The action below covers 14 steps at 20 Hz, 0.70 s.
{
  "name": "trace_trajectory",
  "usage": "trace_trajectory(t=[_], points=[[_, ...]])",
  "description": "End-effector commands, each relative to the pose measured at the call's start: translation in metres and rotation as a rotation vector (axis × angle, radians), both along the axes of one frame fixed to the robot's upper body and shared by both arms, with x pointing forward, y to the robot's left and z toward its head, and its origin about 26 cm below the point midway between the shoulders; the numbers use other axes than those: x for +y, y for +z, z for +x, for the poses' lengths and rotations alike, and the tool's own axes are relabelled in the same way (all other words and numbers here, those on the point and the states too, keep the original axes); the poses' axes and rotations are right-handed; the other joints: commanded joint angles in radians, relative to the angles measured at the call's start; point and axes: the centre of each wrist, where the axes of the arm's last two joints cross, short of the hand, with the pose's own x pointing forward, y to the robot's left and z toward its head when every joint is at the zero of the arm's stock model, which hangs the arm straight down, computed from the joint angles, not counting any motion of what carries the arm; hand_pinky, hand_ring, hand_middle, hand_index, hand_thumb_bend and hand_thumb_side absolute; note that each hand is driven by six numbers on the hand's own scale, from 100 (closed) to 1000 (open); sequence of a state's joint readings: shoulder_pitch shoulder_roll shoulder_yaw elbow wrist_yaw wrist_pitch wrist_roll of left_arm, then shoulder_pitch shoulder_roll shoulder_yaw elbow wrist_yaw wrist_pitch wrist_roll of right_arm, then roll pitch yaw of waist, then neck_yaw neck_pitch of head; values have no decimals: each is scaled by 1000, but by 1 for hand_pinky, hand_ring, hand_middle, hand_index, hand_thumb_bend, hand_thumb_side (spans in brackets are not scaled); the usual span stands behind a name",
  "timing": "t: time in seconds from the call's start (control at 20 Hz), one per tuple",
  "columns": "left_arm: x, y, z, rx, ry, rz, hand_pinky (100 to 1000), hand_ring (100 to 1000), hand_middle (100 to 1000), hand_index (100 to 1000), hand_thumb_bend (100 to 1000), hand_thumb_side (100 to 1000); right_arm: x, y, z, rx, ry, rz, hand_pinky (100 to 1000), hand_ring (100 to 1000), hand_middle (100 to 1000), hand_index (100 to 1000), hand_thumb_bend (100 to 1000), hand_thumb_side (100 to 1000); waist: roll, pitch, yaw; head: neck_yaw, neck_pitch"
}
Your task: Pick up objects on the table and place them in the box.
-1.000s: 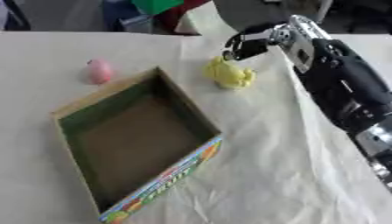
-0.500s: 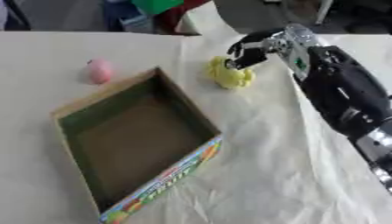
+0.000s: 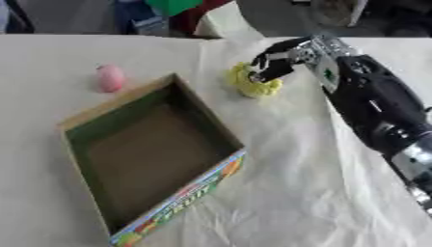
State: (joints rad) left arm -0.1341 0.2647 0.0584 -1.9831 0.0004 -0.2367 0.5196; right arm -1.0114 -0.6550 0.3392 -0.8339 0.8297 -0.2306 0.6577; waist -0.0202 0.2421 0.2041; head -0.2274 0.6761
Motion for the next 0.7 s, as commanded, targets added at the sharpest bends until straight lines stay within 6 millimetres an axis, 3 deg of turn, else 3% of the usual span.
trace_trajectory(t=[0.05,0.35,0.7], points=[[1,9,-1,-28,-5,24,497,621,643,728,100,965,-6,13,-2,-17,-7,6,795,894,867,1000,100,1000,1,-13,0,3,-9],[1,10,0,-30,-8,25,498,621,644,728,100,964,-4,14,-4,8,-3,13,797,900,877,1000,100,1000,0,-12,1,6,-9],[0,9,0,-30,-11,21,498,622,644,728,100,963,-3,-7,1,70,-36,-51,798,911,898,1000,100,1000,1,-12,5,0,-13]])
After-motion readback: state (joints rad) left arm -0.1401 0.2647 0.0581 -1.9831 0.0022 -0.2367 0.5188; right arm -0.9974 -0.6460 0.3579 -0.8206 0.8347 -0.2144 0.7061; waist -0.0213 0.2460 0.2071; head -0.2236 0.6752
